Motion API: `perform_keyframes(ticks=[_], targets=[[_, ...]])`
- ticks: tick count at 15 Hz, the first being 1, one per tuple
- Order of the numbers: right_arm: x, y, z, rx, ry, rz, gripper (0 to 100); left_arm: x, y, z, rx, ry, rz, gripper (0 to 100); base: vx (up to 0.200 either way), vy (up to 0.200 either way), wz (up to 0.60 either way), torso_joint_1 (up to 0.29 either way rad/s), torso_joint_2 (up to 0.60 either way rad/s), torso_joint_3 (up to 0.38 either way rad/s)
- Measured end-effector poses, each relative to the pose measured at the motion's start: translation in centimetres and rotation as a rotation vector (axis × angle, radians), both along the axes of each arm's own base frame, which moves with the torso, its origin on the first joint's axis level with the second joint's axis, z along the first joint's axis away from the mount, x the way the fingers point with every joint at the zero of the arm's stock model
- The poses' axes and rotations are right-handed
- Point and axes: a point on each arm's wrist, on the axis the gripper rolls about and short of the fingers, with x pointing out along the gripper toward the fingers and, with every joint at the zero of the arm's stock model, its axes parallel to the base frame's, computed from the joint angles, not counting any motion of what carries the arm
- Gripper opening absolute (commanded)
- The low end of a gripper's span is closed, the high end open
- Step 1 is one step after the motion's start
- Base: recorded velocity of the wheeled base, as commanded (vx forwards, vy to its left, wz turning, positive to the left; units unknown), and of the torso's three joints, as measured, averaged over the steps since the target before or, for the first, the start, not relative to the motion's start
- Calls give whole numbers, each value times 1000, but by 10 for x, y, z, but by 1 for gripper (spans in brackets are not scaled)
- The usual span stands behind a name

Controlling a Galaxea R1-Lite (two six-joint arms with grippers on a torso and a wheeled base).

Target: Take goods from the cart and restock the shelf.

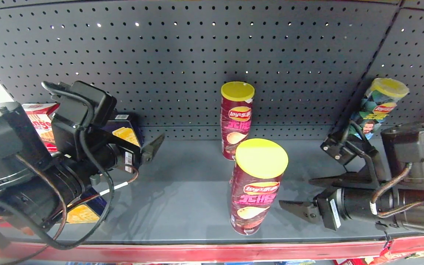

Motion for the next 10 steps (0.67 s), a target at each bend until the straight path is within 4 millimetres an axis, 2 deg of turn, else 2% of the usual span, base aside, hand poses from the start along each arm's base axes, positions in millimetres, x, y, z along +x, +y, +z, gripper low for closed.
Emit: perform_keyframes(ticks=[4,10], targets=[[13,14,-7,-13,12,9,100,0,0,0,0,0,1,100,0,0,0,0,0,0],[13,13,-14,-37,26,-8,100,1,-1,0,0,0,-1,100,0,0,0,0,0,0]])
